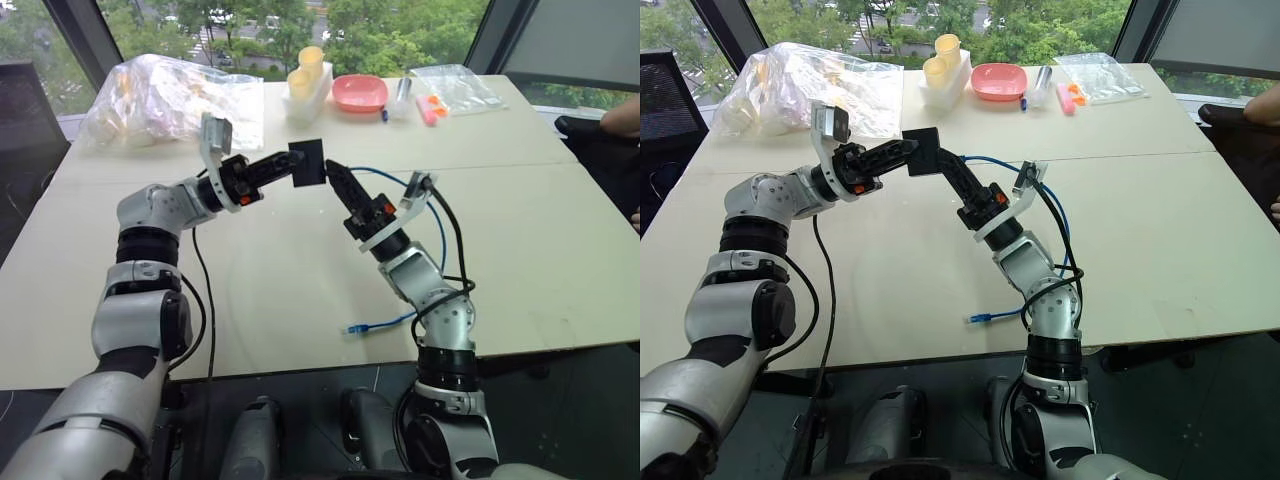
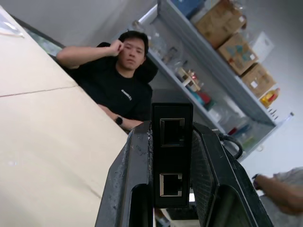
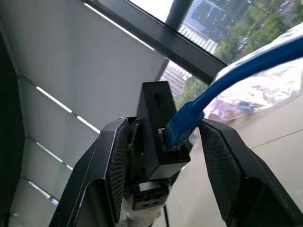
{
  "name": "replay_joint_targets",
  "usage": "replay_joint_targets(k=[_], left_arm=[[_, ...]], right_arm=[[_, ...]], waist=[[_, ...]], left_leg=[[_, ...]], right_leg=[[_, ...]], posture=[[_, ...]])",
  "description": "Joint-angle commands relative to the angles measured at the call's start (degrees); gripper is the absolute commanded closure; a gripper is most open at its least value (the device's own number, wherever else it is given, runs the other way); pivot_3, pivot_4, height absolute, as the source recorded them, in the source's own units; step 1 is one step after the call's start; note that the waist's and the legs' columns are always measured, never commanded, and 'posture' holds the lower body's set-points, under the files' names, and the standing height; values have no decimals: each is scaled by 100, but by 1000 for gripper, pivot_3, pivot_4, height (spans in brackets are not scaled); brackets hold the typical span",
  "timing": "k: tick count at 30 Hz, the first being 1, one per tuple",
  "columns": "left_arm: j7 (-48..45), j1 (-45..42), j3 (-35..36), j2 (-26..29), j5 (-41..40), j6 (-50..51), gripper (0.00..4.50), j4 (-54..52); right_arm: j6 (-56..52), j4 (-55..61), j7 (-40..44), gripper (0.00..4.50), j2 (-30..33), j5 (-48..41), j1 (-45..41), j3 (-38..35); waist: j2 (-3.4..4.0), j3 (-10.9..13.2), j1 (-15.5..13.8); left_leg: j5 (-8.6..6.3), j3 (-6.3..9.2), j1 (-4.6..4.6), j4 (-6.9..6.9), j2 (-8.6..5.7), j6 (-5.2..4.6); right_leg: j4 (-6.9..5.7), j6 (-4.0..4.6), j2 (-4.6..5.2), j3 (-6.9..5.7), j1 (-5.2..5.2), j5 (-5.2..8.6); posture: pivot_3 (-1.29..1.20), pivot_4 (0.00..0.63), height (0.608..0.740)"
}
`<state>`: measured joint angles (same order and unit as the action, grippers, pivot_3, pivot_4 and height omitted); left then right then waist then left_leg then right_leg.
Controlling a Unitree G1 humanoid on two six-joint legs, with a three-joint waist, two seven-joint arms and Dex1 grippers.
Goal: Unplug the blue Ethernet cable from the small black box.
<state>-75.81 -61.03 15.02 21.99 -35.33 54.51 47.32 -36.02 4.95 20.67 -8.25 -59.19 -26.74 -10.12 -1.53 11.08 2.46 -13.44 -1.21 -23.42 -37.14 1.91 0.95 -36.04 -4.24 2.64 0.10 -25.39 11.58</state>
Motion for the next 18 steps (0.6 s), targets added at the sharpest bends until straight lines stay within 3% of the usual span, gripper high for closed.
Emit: replay_joint_targets(k=[1,18], left_arm=[[46,-65,129,-37,-321,357,4012,-308],[421,93,201,-65,-698,741,4012,-606]], right_arm=[[73,332,152,2049,-65,-181,-14,85],[335,258,115,2049,-53,-302,79,27]], waist=[[0,0,0],[0,0,-1]], left_leg=[[0,0,0,0,0,0],[0,0,0,1,0,0]], right_leg=[[0,0,0,0,0,0],[1,1,1,0,0,0]], posture=[[0,150,740],[0,150,740]])
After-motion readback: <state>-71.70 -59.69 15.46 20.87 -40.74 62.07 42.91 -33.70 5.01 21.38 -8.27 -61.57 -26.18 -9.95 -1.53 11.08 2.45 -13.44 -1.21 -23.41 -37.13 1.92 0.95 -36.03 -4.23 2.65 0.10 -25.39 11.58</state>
